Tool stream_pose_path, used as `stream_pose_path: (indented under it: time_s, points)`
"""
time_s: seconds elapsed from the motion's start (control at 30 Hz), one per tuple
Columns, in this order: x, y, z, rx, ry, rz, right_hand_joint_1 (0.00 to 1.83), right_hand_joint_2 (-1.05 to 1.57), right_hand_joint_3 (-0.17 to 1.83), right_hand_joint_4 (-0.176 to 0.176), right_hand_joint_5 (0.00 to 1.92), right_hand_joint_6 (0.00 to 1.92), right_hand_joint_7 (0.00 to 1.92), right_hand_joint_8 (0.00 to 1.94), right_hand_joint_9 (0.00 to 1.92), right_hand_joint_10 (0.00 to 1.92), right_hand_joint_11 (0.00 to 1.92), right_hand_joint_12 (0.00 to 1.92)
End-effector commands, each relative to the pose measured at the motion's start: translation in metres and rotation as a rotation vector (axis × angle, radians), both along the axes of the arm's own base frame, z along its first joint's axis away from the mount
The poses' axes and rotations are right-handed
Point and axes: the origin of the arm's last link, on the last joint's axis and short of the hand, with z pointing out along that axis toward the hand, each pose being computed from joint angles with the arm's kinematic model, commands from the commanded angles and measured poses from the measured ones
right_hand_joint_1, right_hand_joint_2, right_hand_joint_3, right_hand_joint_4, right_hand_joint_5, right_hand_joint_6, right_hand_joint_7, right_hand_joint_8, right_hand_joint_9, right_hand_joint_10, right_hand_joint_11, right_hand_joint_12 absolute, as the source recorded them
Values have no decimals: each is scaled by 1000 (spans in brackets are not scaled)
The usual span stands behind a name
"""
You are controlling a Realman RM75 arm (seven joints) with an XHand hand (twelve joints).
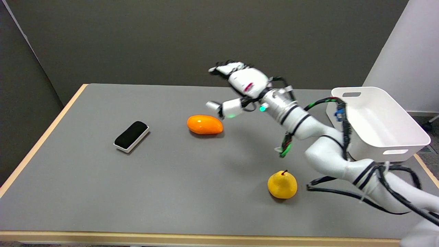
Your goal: Pick up mango.
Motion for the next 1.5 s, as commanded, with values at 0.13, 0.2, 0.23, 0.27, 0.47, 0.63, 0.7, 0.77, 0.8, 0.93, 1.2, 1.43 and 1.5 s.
stream_pose_path:
  time_s: [0.13, 0.2, 0.23, 0.27, 0.47, 0.63, 0.7, 0.77, 0.8, 0.93, 1.2, 1.43, 1.5]
  points:
    - [-42, -21, -103, 93, 199, -166, 333, 600, 787, -105, 190, 406, 218, 326, 99, 749, 114, 1324]
    - [-52, -29, -101, 78, 202, -191, 334, 599, 787, -105, 189, 406, 218, 326, 99, 748, 113, 1323]
    - [-59, -34, -100, 66, 203, -208, 334, 600, 788, -105, 189, 406, 218, 326, 99, 748, 113, 1323]
    - [-63, -38, -99, 58, 202, -219, 334, 600, 788, -105, 189, 406, 218, 326, 99, 748, 113, 1323]
    - [-76, -64, -84, -7, 199, -278, 343, 604, 786, -101, 194, 409, 229, 329, 106, 754, 116, 1325]
    - [-90, -74, -78, -41, 207, -332, 360, 606, 787, -114, 192, 413, 228, 339, 102, 775, 119, 1337]
    - [-95, -76, -77, -50, 206, -347, 365, 607, 786, -121, 188, 413, 223, 342, 96, 780, 120, 1341]
    - [-96, -78, -76, -54, 203, -348, 366, 607, 785, -124, 186, 412, 219, 342, 93, 782, 119, 1341]
    - [-96, -78, -76, -54, 200, -349, 368, 608, 784, -126, 185, 412, 217, 342, 92, 783, 118, 1341]
    - [-96, -77, -77, -51, 198, -346, 372, 610, 783, -128, 183, 411, 215, 342, 90, 784, 118, 1343]
    - [-97, -68, -77, -28, 173, -257, 473, 629, 811, -133, 196, 425, 290, 381, 178, 865, 175, 1398]
    - [-95, -66, -78, -19, 171, -215, 893, 748, 892, -84, 411, 815, 657, 846, 588, 1223, 550, 1698]
    - [-95, -65, -78, -18, 171, -212, 963, 740, 930, -75, 454, 875, 726, 931, 667, 1255, 597, 1729]
